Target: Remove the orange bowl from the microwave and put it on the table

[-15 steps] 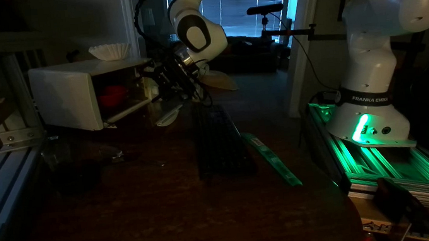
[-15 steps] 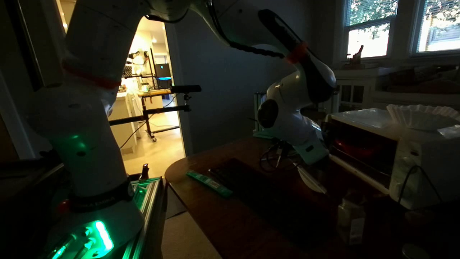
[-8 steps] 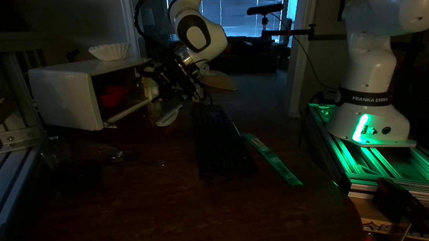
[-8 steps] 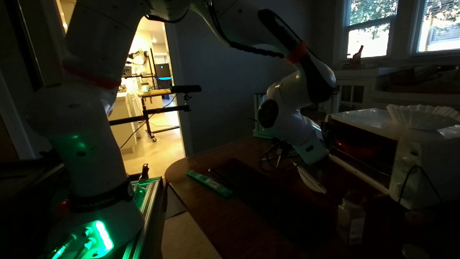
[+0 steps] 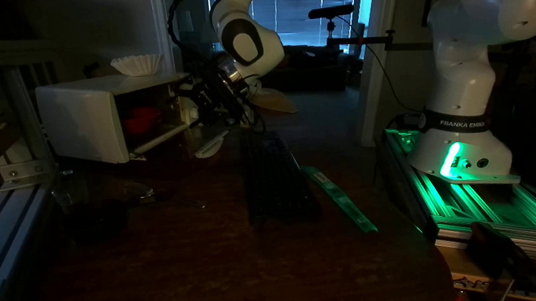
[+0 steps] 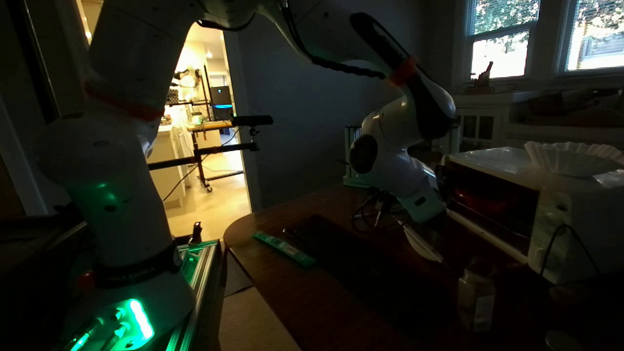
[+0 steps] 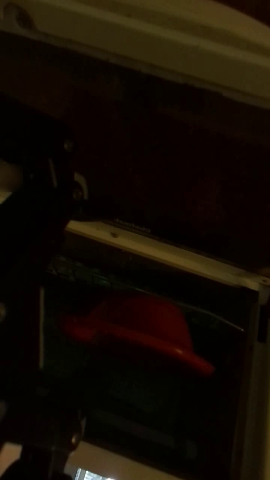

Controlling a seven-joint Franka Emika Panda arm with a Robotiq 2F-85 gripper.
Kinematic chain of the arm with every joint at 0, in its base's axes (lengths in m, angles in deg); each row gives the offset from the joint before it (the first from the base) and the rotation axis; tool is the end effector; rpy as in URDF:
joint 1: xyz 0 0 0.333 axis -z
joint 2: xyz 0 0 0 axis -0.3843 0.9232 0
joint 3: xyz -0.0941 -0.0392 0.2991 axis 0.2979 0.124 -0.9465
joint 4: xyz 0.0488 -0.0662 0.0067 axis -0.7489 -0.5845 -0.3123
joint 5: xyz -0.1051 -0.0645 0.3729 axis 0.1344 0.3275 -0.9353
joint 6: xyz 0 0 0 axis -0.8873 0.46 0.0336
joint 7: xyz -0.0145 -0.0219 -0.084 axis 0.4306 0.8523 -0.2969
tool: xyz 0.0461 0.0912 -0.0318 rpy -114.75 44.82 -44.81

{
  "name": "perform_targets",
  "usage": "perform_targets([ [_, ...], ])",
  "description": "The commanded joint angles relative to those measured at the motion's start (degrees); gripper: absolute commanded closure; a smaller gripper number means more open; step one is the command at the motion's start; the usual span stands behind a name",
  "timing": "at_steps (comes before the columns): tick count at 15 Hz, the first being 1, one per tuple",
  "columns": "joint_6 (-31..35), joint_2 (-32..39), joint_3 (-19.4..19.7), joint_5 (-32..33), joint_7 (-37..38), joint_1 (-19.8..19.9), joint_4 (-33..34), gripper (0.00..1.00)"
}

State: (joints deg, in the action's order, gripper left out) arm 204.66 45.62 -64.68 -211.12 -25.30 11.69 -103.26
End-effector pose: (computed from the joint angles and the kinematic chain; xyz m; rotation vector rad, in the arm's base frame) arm 0.5638 -0.0163 0.1918 -1.9006 1.2000 -0.8137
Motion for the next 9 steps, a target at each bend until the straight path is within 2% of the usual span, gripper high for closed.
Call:
perform_targets([
  [1,-0.03,0.01,-0.31,0.88,0.71,0.31,0.12,0.00],
  [9,-0.82,0.72,-1.28,0.27,2.01,0.35,2.13,0.00],
])
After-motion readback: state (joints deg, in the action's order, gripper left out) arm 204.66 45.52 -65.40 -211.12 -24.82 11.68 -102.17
